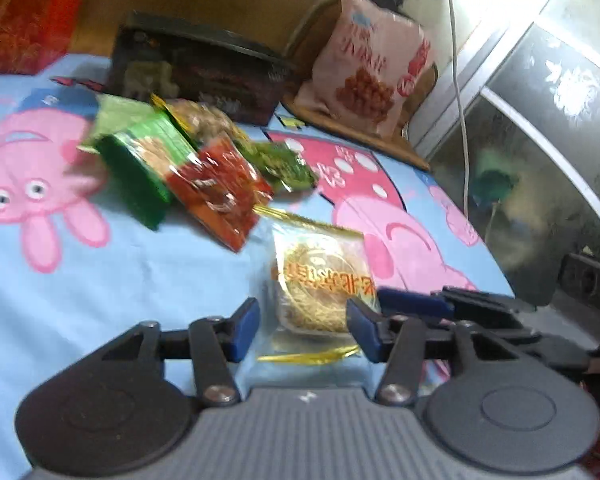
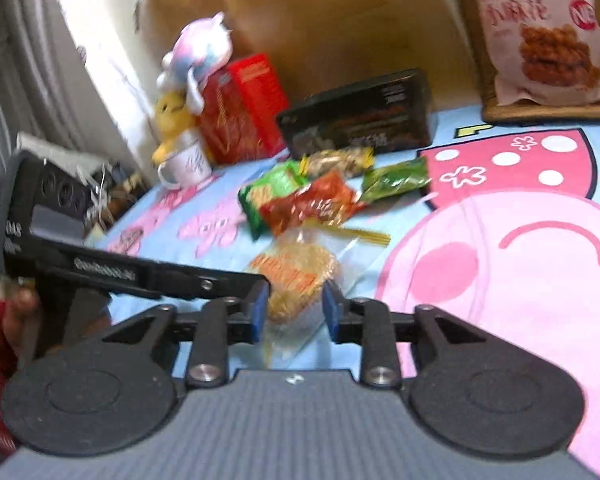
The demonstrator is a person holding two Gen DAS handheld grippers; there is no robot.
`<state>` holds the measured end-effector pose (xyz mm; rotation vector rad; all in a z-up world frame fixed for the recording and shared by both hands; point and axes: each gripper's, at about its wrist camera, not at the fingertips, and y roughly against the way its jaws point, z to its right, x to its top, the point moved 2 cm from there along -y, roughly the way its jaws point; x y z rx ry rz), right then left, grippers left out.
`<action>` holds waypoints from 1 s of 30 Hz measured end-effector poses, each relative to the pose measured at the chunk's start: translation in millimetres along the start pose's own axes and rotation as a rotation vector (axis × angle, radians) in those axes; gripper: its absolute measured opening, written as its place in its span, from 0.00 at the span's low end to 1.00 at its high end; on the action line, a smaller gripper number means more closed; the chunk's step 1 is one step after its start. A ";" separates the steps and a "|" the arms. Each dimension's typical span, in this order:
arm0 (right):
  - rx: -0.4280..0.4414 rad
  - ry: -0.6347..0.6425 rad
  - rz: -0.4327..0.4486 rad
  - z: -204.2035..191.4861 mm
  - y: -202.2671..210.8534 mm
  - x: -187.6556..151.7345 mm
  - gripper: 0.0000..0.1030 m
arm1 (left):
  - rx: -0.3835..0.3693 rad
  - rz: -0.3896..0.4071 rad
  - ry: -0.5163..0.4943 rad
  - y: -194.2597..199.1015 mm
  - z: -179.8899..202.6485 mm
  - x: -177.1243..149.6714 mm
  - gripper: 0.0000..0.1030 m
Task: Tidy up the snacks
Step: 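Grasp the clear-wrapped round pastry with the left tool, then carry the pastry over the tin box and open the left tool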
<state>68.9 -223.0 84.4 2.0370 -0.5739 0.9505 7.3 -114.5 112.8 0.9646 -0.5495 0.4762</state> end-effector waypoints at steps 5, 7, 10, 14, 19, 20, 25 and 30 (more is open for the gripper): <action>-0.043 0.183 -0.053 -15.7 2.1 -9.1 0.57 | -0.016 0.031 0.004 17.0 -25.2 22.8 0.61; -0.058 0.224 -0.076 -17.9 -1.1 -13.0 0.57 | -0.061 -0.006 -0.003 7.4 -43.3 39.1 0.61; -0.081 0.256 -0.086 -19.6 -6.3 -17.3 0.57 | -0.106 -0.063 -0.042 -14.6 -60.2 58.2 0.61; -0.113 0.313 -0.093 -26.5 -11.8 -21.3 0.59 | -0.131 -0.096 -0.076 -29.9 -58.3 63.8 0.67; -0.149 0.327 -0.082 -27.6 -17.4 -19.0 0.59 | -0.162 -0.106 -0.093 -35.3 -67.6 75.3 0.68; -0.152 0.318 -0.078 -25.8 -18.4 -17.8 0.59 | -0.165 -0.110 -0.091 -36.5 -70.0 76.6 0.67; -0.084 0.280 -0.083 -30.0 -23.1 -14.7 0.58 | -0.185 -0.147 -0.127 -48.6 -84.0 90.3 0.54; 0.145 0.310 -0.081 -56.7 -19.0 -12.3 0.57 | -0.118 -0.040 -0.126 -33.9 -93.9 119.0 0.67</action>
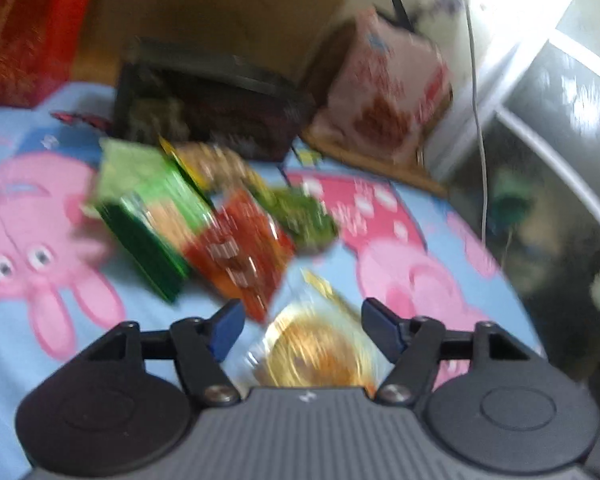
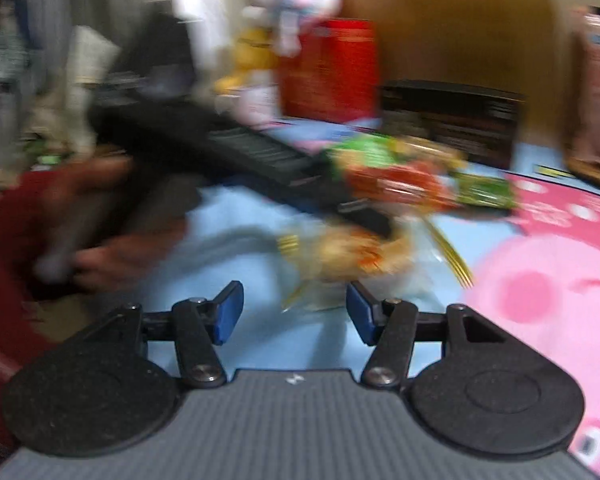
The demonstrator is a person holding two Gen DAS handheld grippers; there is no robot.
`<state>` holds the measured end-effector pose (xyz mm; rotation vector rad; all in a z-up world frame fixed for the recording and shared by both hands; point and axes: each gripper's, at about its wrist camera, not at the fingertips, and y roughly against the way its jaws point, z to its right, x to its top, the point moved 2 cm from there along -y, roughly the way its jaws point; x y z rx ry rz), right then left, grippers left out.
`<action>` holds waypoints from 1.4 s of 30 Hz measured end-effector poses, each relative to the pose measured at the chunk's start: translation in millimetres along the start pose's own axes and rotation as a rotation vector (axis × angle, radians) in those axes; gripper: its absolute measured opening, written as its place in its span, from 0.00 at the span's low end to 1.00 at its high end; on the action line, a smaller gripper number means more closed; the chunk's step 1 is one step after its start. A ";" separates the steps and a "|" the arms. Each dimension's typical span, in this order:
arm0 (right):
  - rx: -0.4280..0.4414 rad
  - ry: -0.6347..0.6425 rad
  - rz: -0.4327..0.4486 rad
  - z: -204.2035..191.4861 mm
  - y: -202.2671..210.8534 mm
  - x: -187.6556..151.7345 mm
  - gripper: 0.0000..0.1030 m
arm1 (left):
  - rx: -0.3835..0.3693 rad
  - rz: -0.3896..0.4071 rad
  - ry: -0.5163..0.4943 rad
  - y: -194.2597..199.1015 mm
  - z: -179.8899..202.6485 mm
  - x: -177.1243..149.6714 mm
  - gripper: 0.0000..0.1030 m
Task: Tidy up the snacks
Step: 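Carry the pastry over the tin box and open the left tool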
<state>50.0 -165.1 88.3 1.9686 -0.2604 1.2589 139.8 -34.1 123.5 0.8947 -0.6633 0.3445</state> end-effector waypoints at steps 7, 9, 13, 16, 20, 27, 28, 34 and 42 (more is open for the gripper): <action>-0.132 0.029 0.002 30.7 33.9 0.4 0.57 | -0.026 0.049 0.052 48.1 -24.7 0.1 0.77; -0.184 0.049 0.007 37.8 39.2 0.2 0.58 | -0.075 0.000 0.073 46.4 -23.8 -9.9 0.77; -0.198 0.136 -0.015 50.1 22.1 3.0 0.77 | -0.138 -0.076 0.097 29.7 -11.9 -27.3 0.79; -0.145 0.202 -0.071 54.6 -3.2 6.0 0.77 | -0.117 -0.107 0.115 13.1 -15.8 -30.4 0.76; -0.052 0.217 -0.104 53.3 -31.8 7.2 0.70 | -0.096 -0.107 0.126 1.8 -25.1 -28.4 0.47; -0.100 0.227 0.005 26.7 -20.3 18.6 0.52 | -0.111 -0.068 0.072 21.4 -28.7 6.4 0.44; -0.107 0.222 0.029 28.6 -17.4 25.7 0.52 | -0.116 -0.047 0.044 24.9 -26.6 18.2 0.44; -0.185 0.194 0.156 65.6 -26.9 101.3 0.52 | -0.060 0.132 -0.099 12.0 -18.9 108.7 0.48; -0.234 0.024 0.097 148.0 -105.5 177.0 0.53 | 0.078 0.152 -0.015 -69.4 -69.3 195.8 0.55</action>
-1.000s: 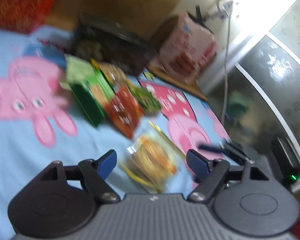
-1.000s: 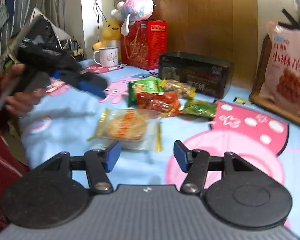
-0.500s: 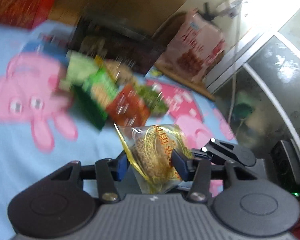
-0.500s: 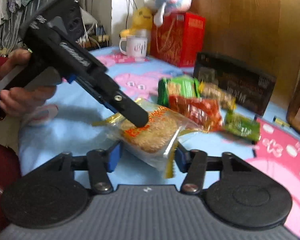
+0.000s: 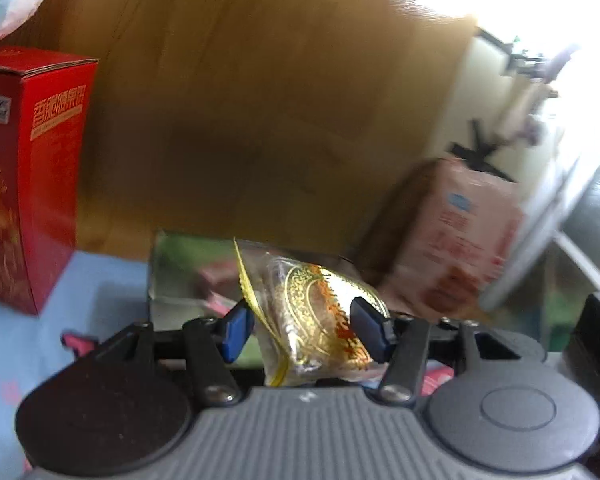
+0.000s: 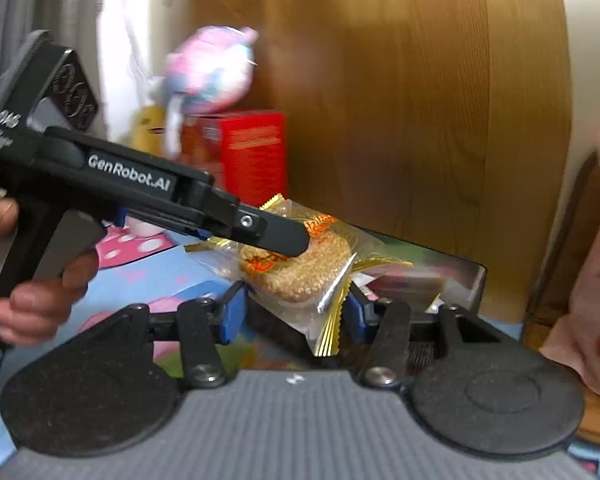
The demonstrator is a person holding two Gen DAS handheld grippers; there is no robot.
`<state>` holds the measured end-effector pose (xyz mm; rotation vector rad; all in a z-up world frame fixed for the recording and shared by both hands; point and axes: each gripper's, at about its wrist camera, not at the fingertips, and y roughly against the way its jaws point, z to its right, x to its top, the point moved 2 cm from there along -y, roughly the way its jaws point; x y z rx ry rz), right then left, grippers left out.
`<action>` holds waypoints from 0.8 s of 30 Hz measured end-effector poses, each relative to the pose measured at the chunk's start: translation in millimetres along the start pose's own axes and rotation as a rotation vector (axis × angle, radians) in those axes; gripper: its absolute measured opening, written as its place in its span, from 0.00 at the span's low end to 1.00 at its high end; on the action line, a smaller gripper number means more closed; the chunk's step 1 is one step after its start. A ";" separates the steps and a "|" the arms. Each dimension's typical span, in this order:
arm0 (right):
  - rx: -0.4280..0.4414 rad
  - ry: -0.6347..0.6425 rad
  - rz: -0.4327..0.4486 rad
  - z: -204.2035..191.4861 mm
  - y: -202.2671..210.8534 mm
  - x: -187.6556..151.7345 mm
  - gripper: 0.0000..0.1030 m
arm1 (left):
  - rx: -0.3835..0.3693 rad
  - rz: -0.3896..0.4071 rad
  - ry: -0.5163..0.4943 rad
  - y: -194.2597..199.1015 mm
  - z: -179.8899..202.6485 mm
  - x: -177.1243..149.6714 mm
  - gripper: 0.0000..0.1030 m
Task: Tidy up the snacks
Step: 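Carry the pastry over the tin box and open the left tool, then move the left tool to the green snack packet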
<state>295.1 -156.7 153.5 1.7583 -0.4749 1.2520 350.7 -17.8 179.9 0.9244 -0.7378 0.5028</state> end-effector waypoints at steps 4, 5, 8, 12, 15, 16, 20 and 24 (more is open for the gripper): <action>-0.096 -0.001 0.011 13.0 -24.9 0.5 0.68 | 0.063 0.014 -0.015 -18.1 -8.5 2.5 0.58; -0.111 -0.005 0.022 15.0 -25.3 -0.8 0.69 | 0.051 0.030 -0.002 -13.3 -10.2 1.1 0.58; -0.110 -0.064 0.070 23.1 -0.6 -7.9 0.68 | -0.024 0.093 0.020 18.5 -16.2 -7.5 0.60; -0.096 -0.155 0.139 33.5 60.8 -36.8 0.68 | -0.039 0.138 0.017 71.4 -18.9 -45.0 0.65; -0.161 -0.156 0.096 31.7 92.8 -69.7 0.67 | -0.024 0.095 0.020 92.5 -15.1 -81.8 0.65; -0.187 -0.159 0.061 30.3 98.2 -81.5 0.65 | -0.017 0.073 0.022 96.7 -13.9 -95.7 0.65; -0.148 -0.233 -0.012 17.8 120.6 -120.0 0.56 | -0.013 0.003 0.064 105.6 -10.9 -141.4 0.65; -0.053 -0.187 -0.044 -13.4 114.4 -127.1 0.56 | -0.021 -0.033 0.140 104.7 -15.6 -165.6 0.62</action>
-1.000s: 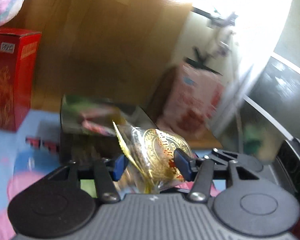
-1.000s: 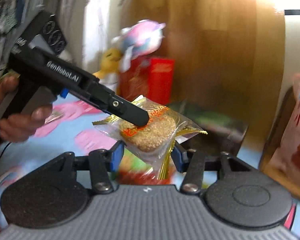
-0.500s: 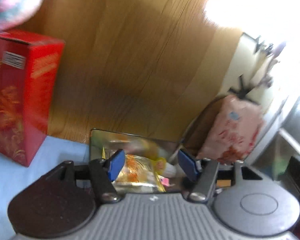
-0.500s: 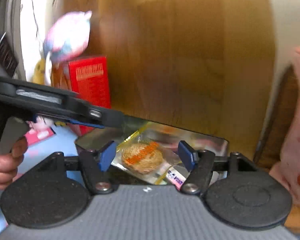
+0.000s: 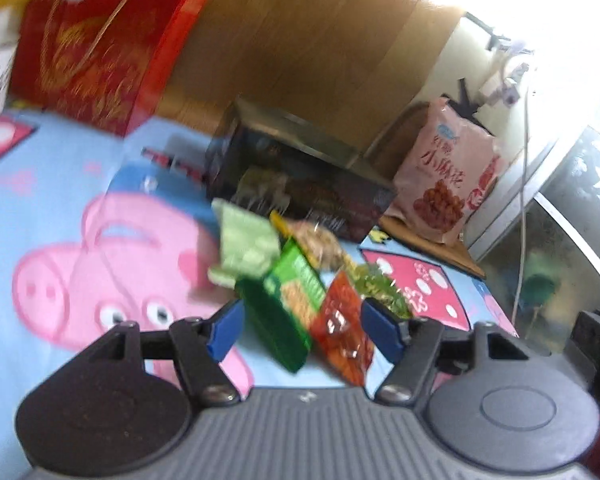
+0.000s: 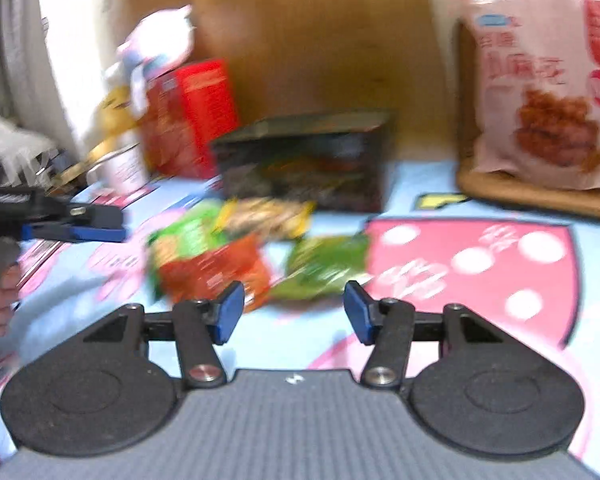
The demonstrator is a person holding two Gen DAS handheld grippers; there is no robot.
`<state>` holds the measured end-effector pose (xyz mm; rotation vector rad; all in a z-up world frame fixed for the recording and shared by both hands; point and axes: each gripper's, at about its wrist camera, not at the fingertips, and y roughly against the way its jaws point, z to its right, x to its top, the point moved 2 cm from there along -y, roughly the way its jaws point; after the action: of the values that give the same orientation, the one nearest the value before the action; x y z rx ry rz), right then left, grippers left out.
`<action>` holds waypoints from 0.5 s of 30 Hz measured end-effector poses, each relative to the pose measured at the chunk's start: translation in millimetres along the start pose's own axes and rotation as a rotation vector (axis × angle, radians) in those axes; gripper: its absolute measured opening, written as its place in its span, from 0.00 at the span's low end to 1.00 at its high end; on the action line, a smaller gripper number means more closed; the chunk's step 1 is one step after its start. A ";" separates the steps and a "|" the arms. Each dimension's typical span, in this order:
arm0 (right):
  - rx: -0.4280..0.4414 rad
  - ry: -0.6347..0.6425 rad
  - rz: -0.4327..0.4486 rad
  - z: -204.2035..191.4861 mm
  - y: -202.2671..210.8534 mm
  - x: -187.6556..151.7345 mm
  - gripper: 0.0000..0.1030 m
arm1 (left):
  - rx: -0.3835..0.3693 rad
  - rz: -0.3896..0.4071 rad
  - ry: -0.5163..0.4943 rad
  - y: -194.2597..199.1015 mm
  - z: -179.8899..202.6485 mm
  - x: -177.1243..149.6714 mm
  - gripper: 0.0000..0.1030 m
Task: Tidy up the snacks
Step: 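Move the left tool to the green snack packet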
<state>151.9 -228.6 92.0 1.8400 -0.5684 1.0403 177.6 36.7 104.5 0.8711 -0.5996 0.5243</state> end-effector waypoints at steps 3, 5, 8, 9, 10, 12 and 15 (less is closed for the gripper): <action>0.045 0.062 0.002 -27.7 -17.1 10.0 0.56 | 0.002 0.009 0.073 3.6 -9.3 -2.8 0.62; 0.102 0.097 -0.006 -39.6 -31.4 23.4 0.57 | 0.002 0.030 0.096 10.6 -12.9 -3.7 0.62; 0.171 0.123 -0.051 -49.4 -64.3 47.7 0.57 | 0.019 0.049 0.102 20.2 -16.2 -5.2 0.62; 0.181 0.129 -0.065 -49.4 -76.3 55.4 0.57 | 0.025 0.048 0.110 22.5 -18.6 -6.2 0.62; 0.185 0.133 -0.086 -48.5 -89.7 61.9 0.58 | 0.028 0.044 0.119 23.8 -21.9 -5.4 0.62; 0.172 0.123 -0.143 -43.8 -112.1 67.4 0.58 | 0.023 0.034 0.142 25.3 -29.8 -6.3 0.62; 0.230 -0.011 -0.218 -35.6 -121.3 61.9 0.61 | 0.007 0.026 0.161 25.9 -34.5 -7.9 0.62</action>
<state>259.0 -137.2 92.7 2.0564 -0.2533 0.9802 164.5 77.7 95.9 0.8198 -0.4628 0.6140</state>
